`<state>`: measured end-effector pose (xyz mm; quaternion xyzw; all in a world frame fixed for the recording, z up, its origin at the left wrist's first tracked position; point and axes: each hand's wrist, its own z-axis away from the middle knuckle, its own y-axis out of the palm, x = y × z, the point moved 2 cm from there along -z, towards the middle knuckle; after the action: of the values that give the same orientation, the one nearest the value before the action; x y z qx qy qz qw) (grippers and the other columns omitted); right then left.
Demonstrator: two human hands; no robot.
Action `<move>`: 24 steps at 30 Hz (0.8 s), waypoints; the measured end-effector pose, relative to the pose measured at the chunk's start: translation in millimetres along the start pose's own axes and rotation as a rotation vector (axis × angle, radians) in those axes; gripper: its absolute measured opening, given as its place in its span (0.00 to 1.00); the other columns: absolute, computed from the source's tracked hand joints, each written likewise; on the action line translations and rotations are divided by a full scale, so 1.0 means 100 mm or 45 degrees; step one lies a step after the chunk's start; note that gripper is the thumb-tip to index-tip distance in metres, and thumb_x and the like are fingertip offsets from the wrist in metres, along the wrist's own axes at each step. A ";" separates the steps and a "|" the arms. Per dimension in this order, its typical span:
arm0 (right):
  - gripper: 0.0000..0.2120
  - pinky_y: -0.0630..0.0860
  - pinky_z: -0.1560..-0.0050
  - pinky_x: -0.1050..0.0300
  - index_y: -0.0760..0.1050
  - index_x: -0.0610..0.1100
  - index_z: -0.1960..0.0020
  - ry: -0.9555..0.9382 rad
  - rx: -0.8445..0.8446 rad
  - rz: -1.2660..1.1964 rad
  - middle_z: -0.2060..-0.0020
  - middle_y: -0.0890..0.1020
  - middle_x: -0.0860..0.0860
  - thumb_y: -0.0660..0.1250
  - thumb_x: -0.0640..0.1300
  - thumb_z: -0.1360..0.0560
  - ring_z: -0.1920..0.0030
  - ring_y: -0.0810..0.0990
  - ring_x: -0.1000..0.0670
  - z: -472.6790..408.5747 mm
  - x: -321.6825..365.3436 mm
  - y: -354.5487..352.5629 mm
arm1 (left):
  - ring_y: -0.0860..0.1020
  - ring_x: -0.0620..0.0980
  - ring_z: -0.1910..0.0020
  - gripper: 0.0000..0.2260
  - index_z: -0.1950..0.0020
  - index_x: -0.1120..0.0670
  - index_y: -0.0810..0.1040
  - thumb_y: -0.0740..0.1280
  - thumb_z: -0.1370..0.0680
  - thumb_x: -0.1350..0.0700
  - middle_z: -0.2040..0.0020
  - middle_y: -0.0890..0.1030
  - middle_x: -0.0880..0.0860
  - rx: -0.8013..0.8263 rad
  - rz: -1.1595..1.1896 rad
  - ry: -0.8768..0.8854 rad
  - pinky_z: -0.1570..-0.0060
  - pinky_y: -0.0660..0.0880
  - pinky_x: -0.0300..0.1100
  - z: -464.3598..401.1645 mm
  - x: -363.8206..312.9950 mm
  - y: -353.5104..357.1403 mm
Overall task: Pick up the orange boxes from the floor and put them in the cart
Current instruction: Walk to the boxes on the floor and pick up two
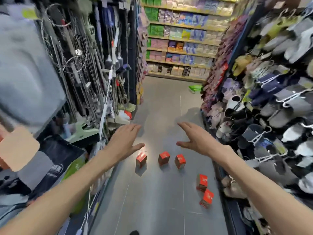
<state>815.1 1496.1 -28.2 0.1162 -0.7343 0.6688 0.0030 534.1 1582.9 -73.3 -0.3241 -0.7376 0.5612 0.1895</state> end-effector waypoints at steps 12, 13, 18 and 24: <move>0.41 0.69 0.33 0.46 0.59 0.44 0.22 0.129 0.093 -0.085 0.29 0.71 0.44 0.72 0.59 0.26 0.31 0.70 0.42 -2.14 -1.69 0.54 | 0.70 0.58 0.33 0.35 0.24 0.56 0.63 0.68 0.24 0.39 0.30 0.71 0.57 0.161 0.167 0.029 0.34 0.69 0.54 -2.49 1.01 1.26; 0.41 0.69 0.32 0.47 0.60 0.43 0.23 0.129 0.107 -0.099 0.29 0.71 0.44 0.72 0.59 0.27 0.31 0.70 0.42 -2.30 -1.86 0.65 | 0.70 0.58 0.33 0.35 0.24 0.56 0.63 0.68 0.24 0.39 0.30 0.71 0.57 0.171 0.182 0.020 0.35 0.69 0.55 -2.65 1.07 1.43; 0.40 0.67 0.30 0.48 0.60 0.43 0.23 0.115 0.214 -0.191 0.27 0.69 0.45 0.73 0.57 0.27 0.29 0.69 0.42 -3.17 -2.69 1.32 | 0.71 0.58 0.34 0.34 0.25 0.55 0.64 0.67 0.25 0.39 0.32 0.72 0.56 0.238 0.222 -0.063 0.38 0.71 0.54 -3.30 1.42 2.37; 0.39 0.67 0.33 0.52 0.59 0.46 0.22 0.169 0.358 -0.302 0.26 0.68 0.47 0.73 0.56 0.26 0.30 0.69 0.44 -4.04 -3.52 2.52 | 0.69 0.54 0.31 0.32 0.25 0.51 0.63 0.67 0.25 0.39 0.30 0.70 0.52 0.325 0.350 -0.262 0.33 0.68 0.54 -3.78 1.98 3.80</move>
<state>1052.6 1971.2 -289.4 0.1569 -0.6129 0.7660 0.1137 736.1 2047.0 -338.5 -0.3361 -0.6247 0.7009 0.0746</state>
